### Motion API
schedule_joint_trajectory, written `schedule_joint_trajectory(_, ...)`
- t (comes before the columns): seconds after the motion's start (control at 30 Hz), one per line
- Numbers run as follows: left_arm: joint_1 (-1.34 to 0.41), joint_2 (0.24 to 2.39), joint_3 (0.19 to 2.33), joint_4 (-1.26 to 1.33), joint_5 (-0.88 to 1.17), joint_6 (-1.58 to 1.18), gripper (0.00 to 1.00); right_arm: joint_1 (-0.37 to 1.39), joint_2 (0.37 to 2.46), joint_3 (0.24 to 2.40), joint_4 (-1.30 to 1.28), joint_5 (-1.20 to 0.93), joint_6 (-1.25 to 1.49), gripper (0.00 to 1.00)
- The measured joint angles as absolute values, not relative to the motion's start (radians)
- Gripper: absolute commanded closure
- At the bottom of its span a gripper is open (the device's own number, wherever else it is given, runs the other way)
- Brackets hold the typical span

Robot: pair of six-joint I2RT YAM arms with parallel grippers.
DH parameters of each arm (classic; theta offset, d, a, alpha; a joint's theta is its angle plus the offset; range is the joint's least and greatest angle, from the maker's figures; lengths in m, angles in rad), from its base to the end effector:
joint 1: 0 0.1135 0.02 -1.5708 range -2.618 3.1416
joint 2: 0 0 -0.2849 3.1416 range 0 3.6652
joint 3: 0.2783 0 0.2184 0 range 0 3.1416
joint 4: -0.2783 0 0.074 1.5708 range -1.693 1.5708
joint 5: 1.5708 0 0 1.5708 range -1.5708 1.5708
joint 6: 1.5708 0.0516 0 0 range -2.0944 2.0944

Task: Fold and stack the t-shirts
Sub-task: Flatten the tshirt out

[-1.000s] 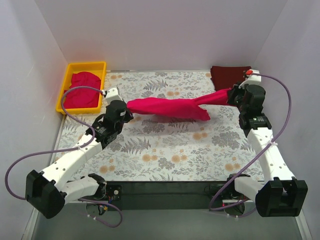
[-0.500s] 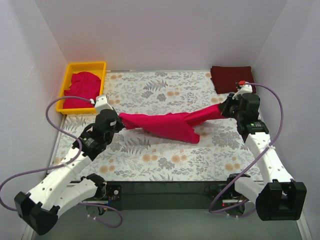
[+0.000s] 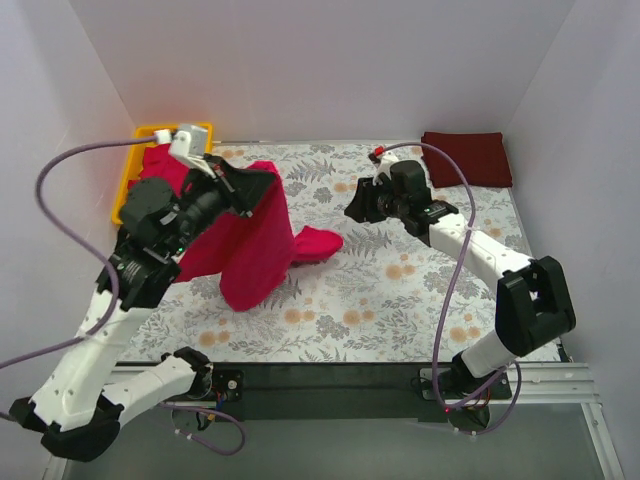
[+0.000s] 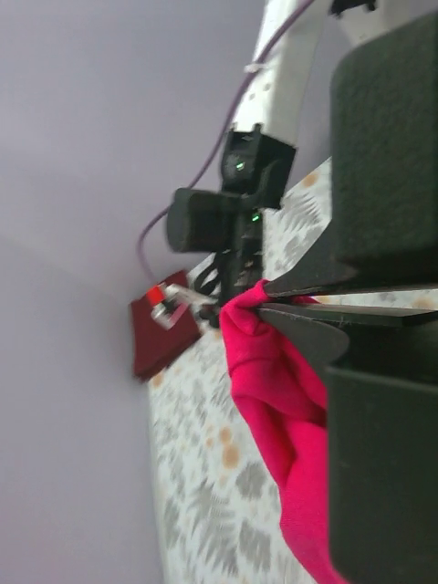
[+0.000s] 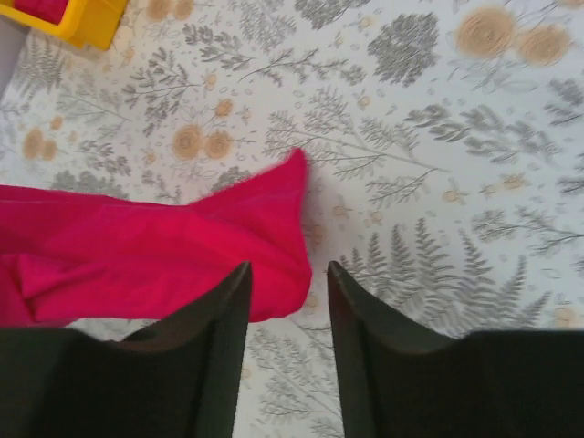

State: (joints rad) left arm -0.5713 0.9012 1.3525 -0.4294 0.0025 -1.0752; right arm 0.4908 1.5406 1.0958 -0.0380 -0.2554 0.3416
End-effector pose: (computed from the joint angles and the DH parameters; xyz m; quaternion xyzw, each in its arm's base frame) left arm 0.1106 -0.0712 0.4852 -0.1735 0.6775 -0.5248 0.4853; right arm 0.2907 0.1701 0.3045 -0.1290 0.8414 0.3072 0.4255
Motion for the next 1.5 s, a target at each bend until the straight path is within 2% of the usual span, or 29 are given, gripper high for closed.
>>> schedule_joint_trajectory(0.07,-0.575,0.956,1.319,-0.347,0.133,-1.125,1.00,0.485,1.529,1.105,-0.027,-0.219,0.318,0.37)
schedule_joint_trajectory(0.13,-0.602,1.006,1.226,-0.245,0.226,-1.187,1.00,0.469,1.493,1.102,-0.037,-0.168,0.292,0.30)
schedule_joint_trajectory(0.2,-0.646,1.059,1.139,-0.176,0.262,-1.231,1.00,0.439,1.426,1.072,-0.046,-0.113,0.271,0.29)
schedule_joint_trajectory(0.27,-0.725,1.129,1.050,-0.126,0.270,-1.267,0.93,0.396,1.333,1.010,-0.051,-0.067,0.257,0.28)
schedule_joint_trajectory(0.3,-0.760,1.158,1.025,-0.114,0.271,-1.277,0.81,0.379,1.292,0.983,-0.056,-0.050,0.251,0.28)
schedule_joint_trajectory(0.4,-0.881,1.246,0.980,-0.076,0.266,-1.304,0.71,0.329,1.167,0.902,-0.072,0.006,0.230,0.28)
schedule_joint_trajectory(0.43,-0.915,1.270,0.979,-0.064,0.265,-1.308,0.60,0.327,1.136,0.880,-0.078,0.013,0.224,0.28)
schedule_joint_trajectory(0.53,-0.982,1.306,0.980,-0.035,0.258,-1.308,0.41,0.329,1.098,0.846,-0.097,-0.001,0.209,0.29)
schedule_joint_trajectory(0.63,-1.001,1.300,0.982,-0.062,0.180,-1.313,0.27,0.330,1.095,0.819,-0.114,-0.065,0.204,0.29)
schedule_joint_trajectory(0.77,-0.967,1.246,0.982,-0.183,-0.027,-1.337,0.24,0.342,1.109,0.784,-0.143,-0.158,0.199,0.29)
schedule_joint_trajectory(1.03,-0.704,1.039,0.870,-0.528,-0.315,-1.475,0.24,0.369,1.148,0.690,-0.216,-0.151,0.199,0.34)
schedule_joint_trajectory(1.23,-0.697,0.966,0.740,-0.738,-0.367,-1.598,0.27,0.369,1.231,0.690,-0.231,-0.112,0.205,0.36)
schedule_joint_trajectory(1.5,-0.697,0.966,0.669,-0.820,-0.362,-1.686,0.34,0.369,1.297,0.690,-0.237,-0.062,0.205,0.37)
